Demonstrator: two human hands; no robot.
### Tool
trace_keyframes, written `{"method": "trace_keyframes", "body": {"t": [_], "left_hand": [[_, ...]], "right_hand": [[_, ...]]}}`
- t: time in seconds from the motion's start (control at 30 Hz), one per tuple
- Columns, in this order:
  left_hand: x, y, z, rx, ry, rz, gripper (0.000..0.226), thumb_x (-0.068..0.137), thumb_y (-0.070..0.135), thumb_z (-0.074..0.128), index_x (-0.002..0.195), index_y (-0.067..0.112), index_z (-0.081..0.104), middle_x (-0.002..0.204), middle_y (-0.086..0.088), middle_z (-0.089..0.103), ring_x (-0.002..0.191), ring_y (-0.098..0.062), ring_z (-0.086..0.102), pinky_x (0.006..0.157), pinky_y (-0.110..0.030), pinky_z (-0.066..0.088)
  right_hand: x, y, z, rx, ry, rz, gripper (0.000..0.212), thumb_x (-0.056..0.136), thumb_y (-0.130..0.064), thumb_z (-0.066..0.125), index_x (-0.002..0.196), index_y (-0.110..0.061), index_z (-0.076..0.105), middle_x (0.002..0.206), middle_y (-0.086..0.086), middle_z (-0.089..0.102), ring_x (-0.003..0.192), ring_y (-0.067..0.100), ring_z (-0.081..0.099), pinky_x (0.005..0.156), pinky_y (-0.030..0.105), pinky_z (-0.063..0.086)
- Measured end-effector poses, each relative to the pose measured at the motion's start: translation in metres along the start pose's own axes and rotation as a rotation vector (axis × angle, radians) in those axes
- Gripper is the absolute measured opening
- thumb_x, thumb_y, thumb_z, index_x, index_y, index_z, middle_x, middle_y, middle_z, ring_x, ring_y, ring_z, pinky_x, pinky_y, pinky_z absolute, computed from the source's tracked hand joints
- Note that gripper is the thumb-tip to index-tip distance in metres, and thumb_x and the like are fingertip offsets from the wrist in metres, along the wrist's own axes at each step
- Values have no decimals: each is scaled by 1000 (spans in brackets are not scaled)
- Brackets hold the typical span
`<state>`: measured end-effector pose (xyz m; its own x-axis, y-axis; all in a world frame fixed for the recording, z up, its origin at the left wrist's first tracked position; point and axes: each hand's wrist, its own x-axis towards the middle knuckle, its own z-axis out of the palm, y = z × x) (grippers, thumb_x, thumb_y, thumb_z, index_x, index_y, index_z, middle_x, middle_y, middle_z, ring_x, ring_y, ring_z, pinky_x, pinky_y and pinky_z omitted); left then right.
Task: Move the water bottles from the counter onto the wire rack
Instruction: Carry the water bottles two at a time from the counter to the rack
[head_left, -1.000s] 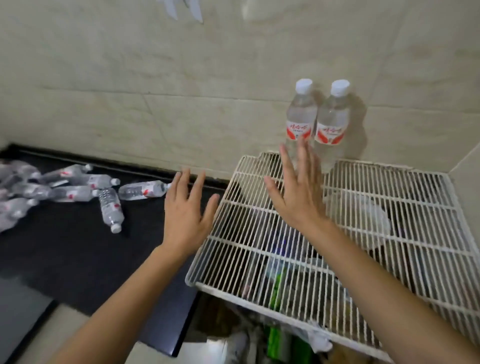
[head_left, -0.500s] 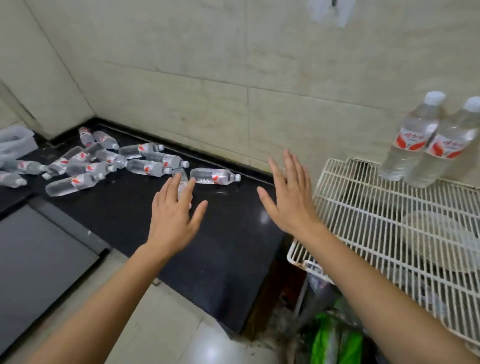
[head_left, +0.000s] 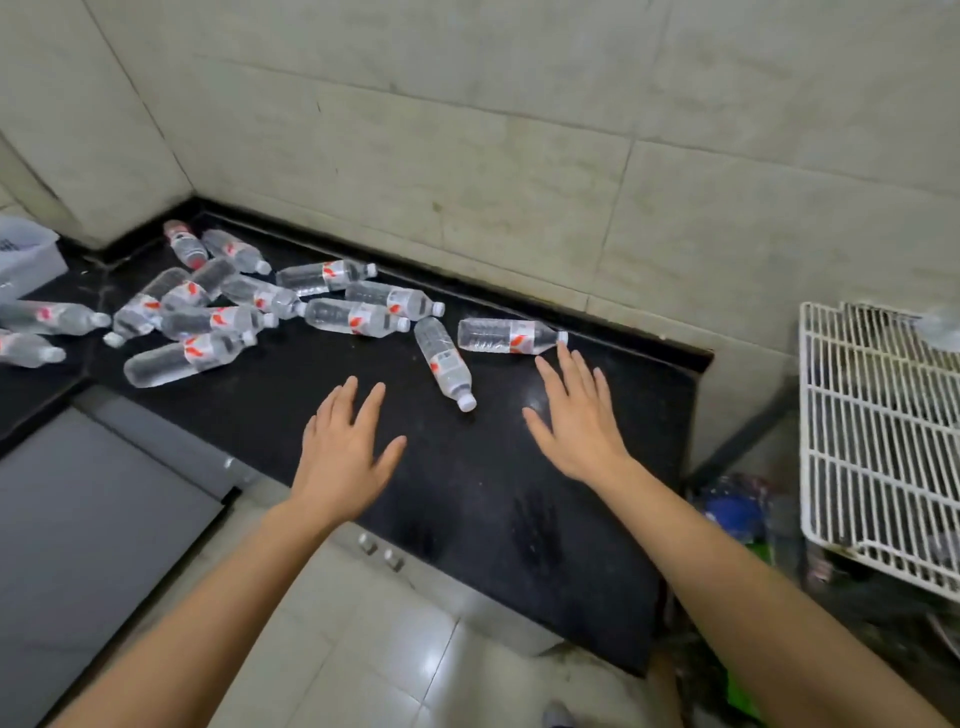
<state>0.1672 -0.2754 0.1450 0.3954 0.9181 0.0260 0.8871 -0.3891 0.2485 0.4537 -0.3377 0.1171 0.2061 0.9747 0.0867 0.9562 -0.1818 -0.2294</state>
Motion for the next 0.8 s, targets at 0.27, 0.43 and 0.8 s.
{"method": "trace_keyframes", "body": {"t": [0.27, 0.43, 0.8], "left_hand": [[96, -4, 50, 45, -199, 95, 78, 97, 46, 55, 160, 19, 18, 166, -18, 11, 153, -36, 11, 121, -55, 21], [183, -7, 93, 136, -314, 129, 84, 95, 41, 59, 160, 16, 13, 166, -19, 8, 153, -37, 9, 121, -56, 21], [281, -2, 155, 453, -572, 426, 87, 96, 28, 60, 158, 43, 0, 166, -17, -9, 153, -38, -4, 119, -61, 19]], "right_hand": [[48, 32, 54, 73, -83, 151, 71, 103, -43, 46, 161, -15, 14, 169, 14, 7, 157, 30, 5, 126, 49, 6], [131, 62, 104, 148, -195, 246, 74, 101, -41, 52, 160, -14, 16, 168, 16, 12, 156, 34, 12, 125, 51, 15], [248, 77, 154, -33, -353, 184, 95, 92, -16, 64, 162, -33, 2, 168, 17, -10, 153, 45, 6, 122, 56, 15]]}}
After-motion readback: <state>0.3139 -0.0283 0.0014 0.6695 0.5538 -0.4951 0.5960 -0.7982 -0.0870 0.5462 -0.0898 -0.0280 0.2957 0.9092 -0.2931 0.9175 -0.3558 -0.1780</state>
